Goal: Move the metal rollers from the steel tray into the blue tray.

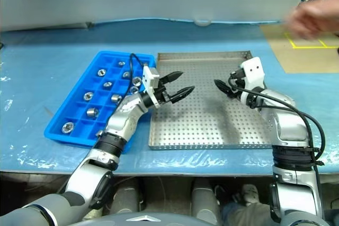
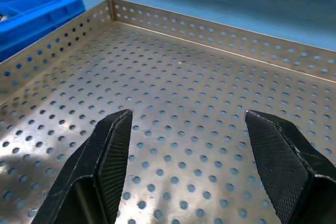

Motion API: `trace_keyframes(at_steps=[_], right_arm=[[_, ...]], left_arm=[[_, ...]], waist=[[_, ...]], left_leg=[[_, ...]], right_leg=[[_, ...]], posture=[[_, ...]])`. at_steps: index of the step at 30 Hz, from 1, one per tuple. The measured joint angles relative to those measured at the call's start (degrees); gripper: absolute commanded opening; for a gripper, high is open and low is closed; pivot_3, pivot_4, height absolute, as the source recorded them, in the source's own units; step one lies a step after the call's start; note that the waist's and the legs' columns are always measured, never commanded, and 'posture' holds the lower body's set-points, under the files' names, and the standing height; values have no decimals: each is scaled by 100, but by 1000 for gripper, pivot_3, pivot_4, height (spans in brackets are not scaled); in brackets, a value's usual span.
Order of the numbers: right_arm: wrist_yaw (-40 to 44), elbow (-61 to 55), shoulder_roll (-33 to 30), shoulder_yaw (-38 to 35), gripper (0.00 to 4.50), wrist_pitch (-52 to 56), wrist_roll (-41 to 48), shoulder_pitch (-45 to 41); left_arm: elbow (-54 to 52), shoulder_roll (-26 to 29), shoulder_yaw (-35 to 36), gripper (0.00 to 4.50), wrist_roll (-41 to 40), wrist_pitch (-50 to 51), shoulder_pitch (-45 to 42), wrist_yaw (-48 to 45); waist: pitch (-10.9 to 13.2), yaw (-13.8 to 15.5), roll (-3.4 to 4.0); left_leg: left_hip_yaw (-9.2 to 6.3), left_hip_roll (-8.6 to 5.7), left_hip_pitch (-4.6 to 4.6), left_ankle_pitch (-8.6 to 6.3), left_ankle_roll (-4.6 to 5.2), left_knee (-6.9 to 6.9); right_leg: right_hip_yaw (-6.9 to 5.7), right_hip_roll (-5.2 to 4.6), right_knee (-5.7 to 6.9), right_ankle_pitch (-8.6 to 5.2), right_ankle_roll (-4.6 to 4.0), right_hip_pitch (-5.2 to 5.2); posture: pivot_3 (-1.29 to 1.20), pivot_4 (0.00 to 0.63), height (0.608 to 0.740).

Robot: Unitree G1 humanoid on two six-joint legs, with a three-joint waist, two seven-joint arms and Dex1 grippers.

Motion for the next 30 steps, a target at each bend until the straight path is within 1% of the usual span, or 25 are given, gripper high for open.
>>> trace_keyframes(at_steps=[4,9,14,30], right_arm=[[21,267,1,52,3584,-124,-17,-18],[60,466,0,191,3584,-242,-40,-81],[109,482,-3,314,3584,-357,-146,-131],[-16,482,-9,296,3584,-407,-162,-70]], left_arm=[[-294,86,-3,4347,1,109,196,78],[-502,124,-53,4347,7,192,342,139],[-522,125,-102,4347,28,192,340,146],[-476,110,-110,4347,28,177,249,101]], waist=[[0,59,0],[0,65,0],[0,68,0],[1,61,-1]], left_leg=[[0,0,1,0,0,0],[0,0,1,0,-1,-1],[0,0,0,0,-2,-3],[2,0,-3,0,-2,-11]], right_leg=[[0,0,0,0,0,1],[0,0,1,0,0,0],[0,0,-1,0,1,-1],[0,0,-7,-3,4,-6]], posture=[[-194,150,740],[-191,150,740],[-200,150,740],[-220,150,740]])
